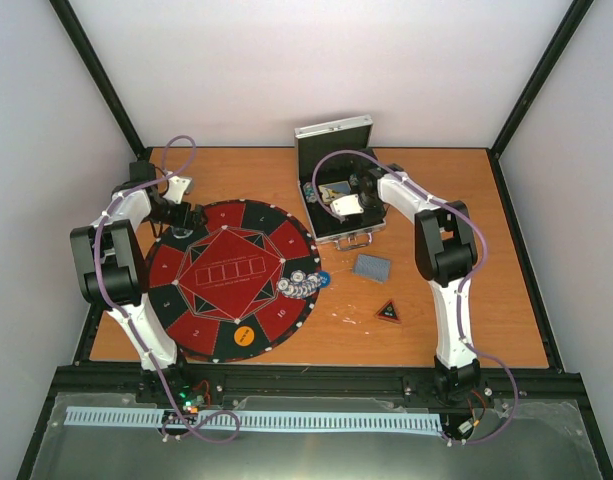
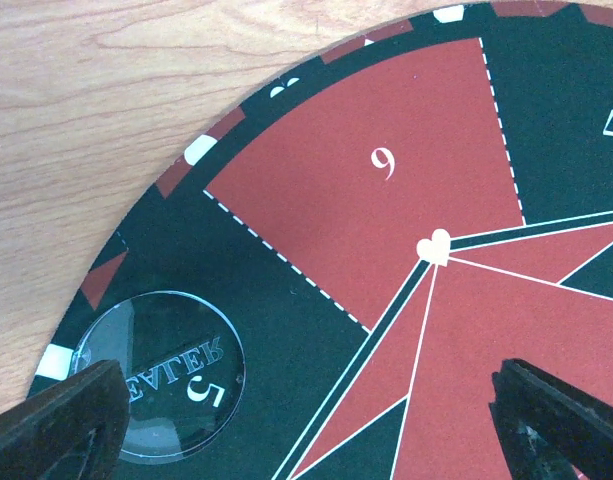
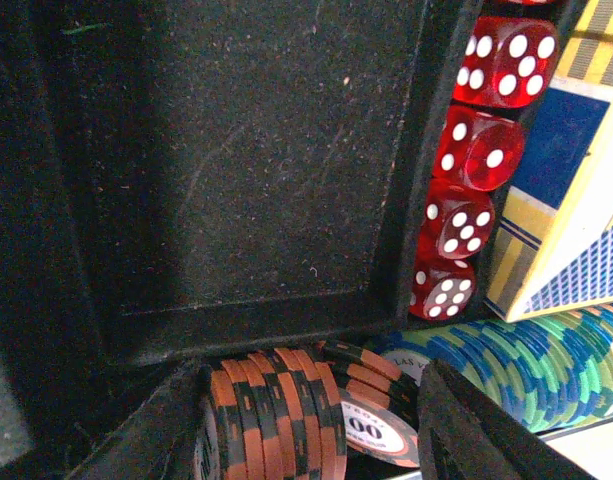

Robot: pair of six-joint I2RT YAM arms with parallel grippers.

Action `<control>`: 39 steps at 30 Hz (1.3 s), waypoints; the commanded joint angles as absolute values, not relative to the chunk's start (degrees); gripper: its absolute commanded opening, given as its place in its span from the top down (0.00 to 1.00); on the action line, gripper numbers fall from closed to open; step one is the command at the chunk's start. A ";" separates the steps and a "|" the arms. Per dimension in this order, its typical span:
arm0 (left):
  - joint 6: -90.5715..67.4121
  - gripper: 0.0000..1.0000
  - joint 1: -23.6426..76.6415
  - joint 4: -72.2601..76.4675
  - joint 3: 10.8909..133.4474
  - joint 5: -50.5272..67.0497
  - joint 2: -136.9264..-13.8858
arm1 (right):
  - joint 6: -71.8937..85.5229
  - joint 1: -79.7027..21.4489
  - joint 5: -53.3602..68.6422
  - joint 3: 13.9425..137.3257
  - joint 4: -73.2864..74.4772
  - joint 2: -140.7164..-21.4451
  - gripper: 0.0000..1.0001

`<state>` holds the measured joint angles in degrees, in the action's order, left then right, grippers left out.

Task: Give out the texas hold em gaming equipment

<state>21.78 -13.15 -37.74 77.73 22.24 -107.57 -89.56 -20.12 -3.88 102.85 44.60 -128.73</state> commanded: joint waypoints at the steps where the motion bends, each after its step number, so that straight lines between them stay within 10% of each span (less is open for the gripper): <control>1: 22.84 0.00 -13.67 -37.89 78.57 22.43 -106.97 | -86.75 -20.03 -4.91 99.13 54.07 -133.73 0.56; 21: 22.88 0.00 -13.63 -37.86 78.31 22.75 -106.08 | -83.93 -19.56 0.70 100.98 51.65 -127.59 0.43; 39: 23.36 0.00 -13.67 -38.33 78.90 23.34 -104.11 | -62.10 -14.22 30.47 97.63 28.38 -107.46 0.33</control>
<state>21.87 -13.15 -37.76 77.73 22.37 -107.22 -73.01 -16.08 19.68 99.74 39.86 -114.06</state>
